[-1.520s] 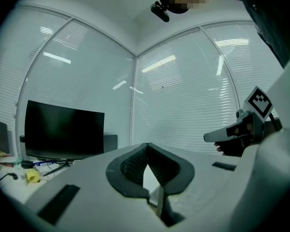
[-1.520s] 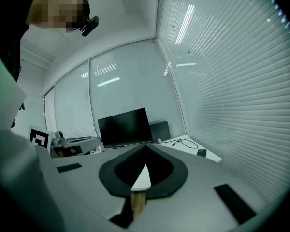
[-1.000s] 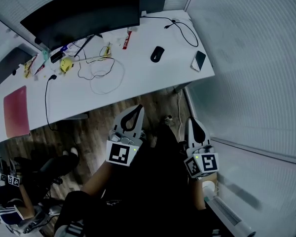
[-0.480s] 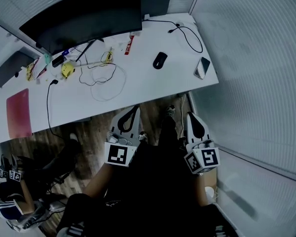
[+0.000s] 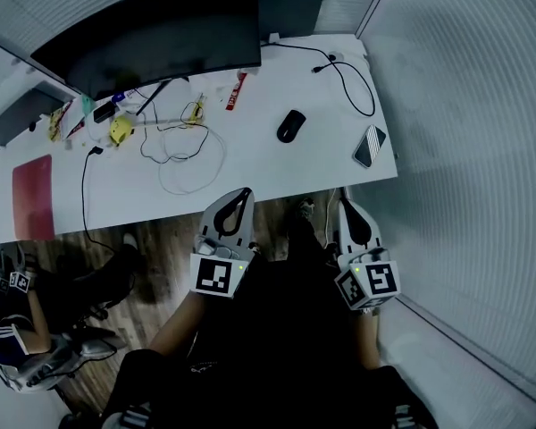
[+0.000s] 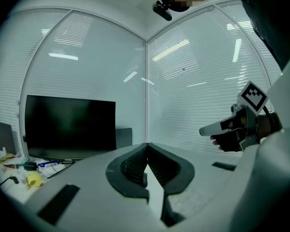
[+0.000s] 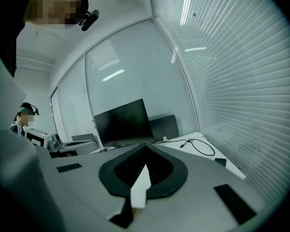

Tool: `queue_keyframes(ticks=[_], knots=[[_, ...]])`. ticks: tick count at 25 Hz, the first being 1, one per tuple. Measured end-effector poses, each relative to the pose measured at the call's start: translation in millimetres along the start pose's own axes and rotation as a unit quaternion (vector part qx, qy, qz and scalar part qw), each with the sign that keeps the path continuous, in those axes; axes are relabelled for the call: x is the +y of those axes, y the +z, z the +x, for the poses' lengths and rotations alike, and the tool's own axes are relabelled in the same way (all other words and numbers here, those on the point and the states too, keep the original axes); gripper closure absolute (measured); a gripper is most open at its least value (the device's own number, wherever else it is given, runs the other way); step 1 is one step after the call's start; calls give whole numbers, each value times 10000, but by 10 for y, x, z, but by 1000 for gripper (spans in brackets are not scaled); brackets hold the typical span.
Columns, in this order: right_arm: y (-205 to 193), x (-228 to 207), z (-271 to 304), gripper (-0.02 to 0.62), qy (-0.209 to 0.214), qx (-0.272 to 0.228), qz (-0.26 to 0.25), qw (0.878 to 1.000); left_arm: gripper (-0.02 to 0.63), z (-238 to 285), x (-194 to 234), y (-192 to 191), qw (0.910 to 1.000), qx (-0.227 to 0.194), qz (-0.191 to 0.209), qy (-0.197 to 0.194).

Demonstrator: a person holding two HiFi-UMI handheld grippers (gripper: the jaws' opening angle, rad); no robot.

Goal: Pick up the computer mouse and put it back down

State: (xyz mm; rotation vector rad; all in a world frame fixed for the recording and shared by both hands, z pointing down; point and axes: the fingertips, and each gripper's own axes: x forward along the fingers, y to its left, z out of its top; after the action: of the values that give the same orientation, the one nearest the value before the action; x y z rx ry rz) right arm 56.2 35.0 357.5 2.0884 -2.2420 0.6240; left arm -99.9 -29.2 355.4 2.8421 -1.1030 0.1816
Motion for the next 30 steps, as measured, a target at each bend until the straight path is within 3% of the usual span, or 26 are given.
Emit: queue_keyframes(ticks=[19,30], knots=[[608,-1163,941,596,1044,386,-295,9934,598,1311,-93,30,9922,354,-115,1194],[475,-1399,1281,596,1488,720,-236,9860,598,1755,-130,-301,9876,837,-45,1326]])
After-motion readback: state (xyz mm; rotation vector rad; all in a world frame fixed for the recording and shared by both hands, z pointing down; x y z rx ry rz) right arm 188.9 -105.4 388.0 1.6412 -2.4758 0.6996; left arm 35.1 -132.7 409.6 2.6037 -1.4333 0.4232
